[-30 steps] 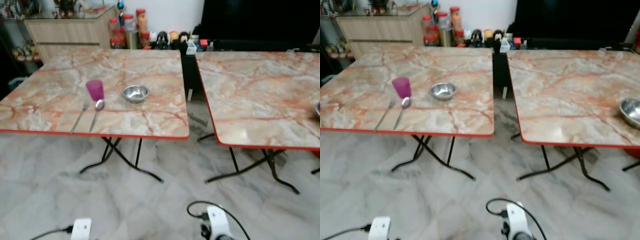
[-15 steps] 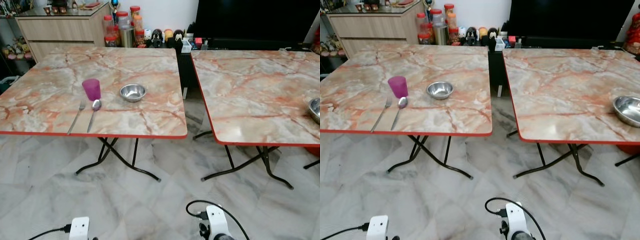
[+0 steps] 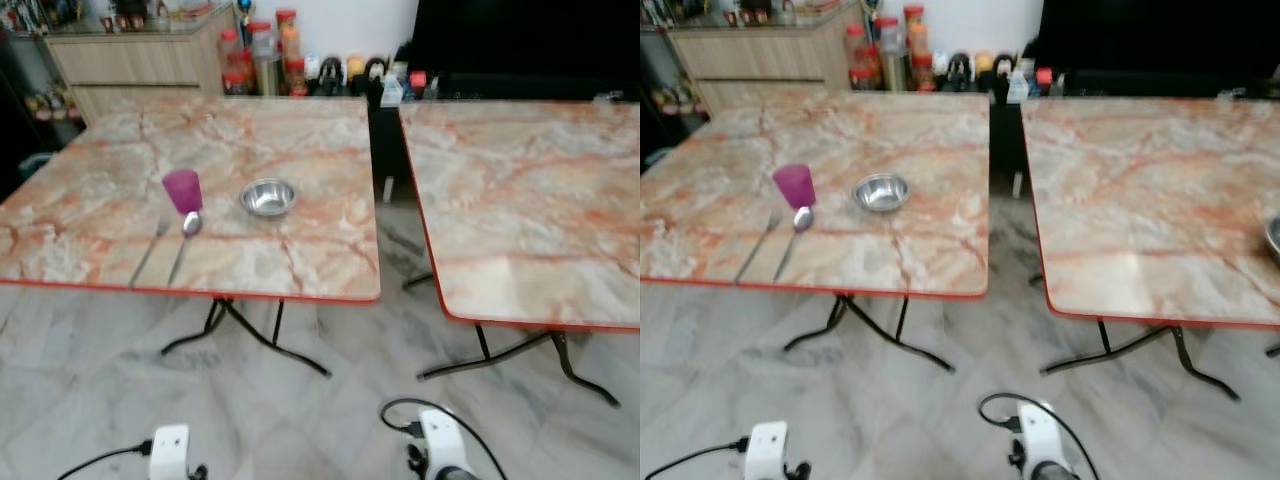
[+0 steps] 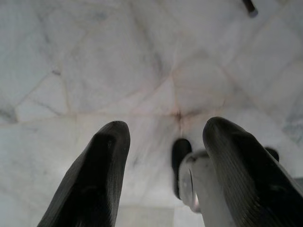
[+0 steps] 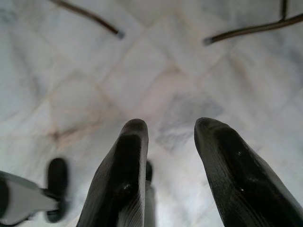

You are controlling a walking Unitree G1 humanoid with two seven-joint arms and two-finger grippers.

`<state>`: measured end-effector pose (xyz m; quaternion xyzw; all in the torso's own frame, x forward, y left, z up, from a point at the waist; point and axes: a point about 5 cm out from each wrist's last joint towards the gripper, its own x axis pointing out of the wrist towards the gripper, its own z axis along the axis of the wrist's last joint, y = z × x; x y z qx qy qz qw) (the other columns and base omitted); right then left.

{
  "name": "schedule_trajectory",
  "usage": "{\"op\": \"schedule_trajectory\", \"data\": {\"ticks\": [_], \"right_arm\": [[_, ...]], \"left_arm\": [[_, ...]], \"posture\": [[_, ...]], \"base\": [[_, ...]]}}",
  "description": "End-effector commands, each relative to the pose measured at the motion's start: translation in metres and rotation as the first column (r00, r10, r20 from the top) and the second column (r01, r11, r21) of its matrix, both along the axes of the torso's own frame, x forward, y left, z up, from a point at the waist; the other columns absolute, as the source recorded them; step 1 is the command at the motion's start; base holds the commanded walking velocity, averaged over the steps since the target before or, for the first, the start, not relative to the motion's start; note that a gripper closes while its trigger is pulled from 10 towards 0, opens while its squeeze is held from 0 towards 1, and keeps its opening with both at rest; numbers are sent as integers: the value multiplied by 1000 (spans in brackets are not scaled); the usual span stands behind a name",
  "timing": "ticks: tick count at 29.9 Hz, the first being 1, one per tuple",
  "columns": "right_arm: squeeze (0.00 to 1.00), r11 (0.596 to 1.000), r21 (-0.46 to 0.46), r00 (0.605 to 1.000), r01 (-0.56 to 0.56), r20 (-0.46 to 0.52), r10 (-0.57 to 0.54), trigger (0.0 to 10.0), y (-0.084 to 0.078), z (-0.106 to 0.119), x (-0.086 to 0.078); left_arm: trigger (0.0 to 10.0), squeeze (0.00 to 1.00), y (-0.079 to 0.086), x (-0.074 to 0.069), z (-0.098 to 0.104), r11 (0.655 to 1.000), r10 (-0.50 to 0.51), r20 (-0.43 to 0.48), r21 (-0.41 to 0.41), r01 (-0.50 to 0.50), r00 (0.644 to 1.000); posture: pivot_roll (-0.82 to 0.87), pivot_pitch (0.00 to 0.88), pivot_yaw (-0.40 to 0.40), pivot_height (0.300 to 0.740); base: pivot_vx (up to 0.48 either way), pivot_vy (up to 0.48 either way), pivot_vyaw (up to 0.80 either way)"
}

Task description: Setting the table

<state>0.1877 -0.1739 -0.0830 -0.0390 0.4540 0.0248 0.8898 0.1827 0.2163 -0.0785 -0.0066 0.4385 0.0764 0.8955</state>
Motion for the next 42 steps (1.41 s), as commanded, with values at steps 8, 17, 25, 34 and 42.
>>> {"op": "schedule_trajectory", "data": {"ticks": [8,17,25,34,42], "right_arm": [[0,999,31,1000,-11,10,10,10000,13,1,4],[0,999,39,1000,-8,13,7,10000,15,2,6],[0,998,54,1000,17,5,-17,10000,14,1,5],[0,999,41,1000,8,14,-8,10000,14,2,5],[0,999,45,1000,7,13,-8,10000,16,1,5]], "left_arm": [[10000,0,13,-7,0,999,27,-9,23,-27,1000],[10000,0,15,-7,0,999,45,4,23,-45,999],[10000,0,12,-7,-1,999,49,-7,16,-49,999],[10000,0,12,-6,0,999,40,-9,17,-40,999],[10000,0,13,-5,0,999,36,-8,23,-36,999]], "posture": [[71,0,-9,719],[69,0,-7,719],[64,0,-6,719],[65,0,-2,719],[64,0,2,719]], "base": [[105,0,0],[0,0,0],[0,103,-127],[0,367,-133],[0,372,0]]}}
